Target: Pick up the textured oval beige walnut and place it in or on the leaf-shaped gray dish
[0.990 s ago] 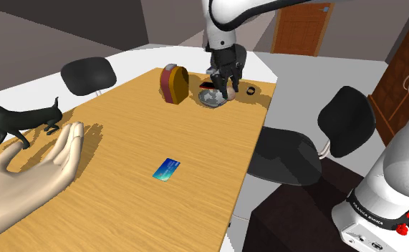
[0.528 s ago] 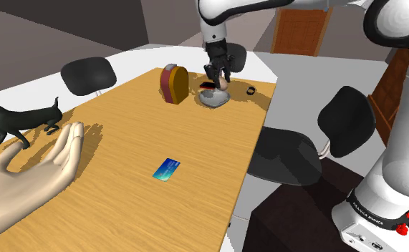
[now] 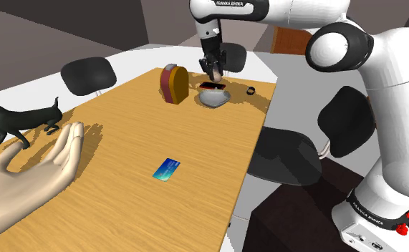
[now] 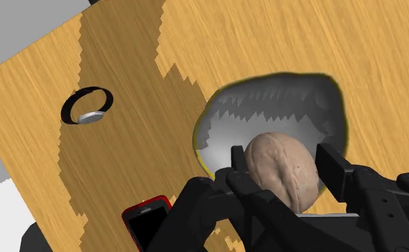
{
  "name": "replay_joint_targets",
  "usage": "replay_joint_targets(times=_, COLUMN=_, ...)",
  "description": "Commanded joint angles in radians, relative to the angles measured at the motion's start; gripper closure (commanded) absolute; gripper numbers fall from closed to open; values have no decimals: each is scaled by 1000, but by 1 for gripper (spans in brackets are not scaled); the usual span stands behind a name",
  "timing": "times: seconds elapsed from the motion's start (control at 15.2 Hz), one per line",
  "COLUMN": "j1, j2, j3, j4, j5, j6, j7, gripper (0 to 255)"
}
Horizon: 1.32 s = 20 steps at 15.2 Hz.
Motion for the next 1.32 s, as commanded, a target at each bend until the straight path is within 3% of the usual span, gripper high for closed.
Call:
replay_joint_targets(times=0.0, j1=-5, j2=-6, j3=0, j4=-35, j5=1, j6=30, j7=1, gripper=255)
replay_joint_targets(times=0.79, j1=-27, j2=-51, j3=3, j4=-270, j5=7, j6=218, j7=20, gripper=255)
replay_joint_targets(times=1.25, j1=-27, j2=-51, j3=3, j4=-270, j5=7, j6=218, j7=20, gripper=255)
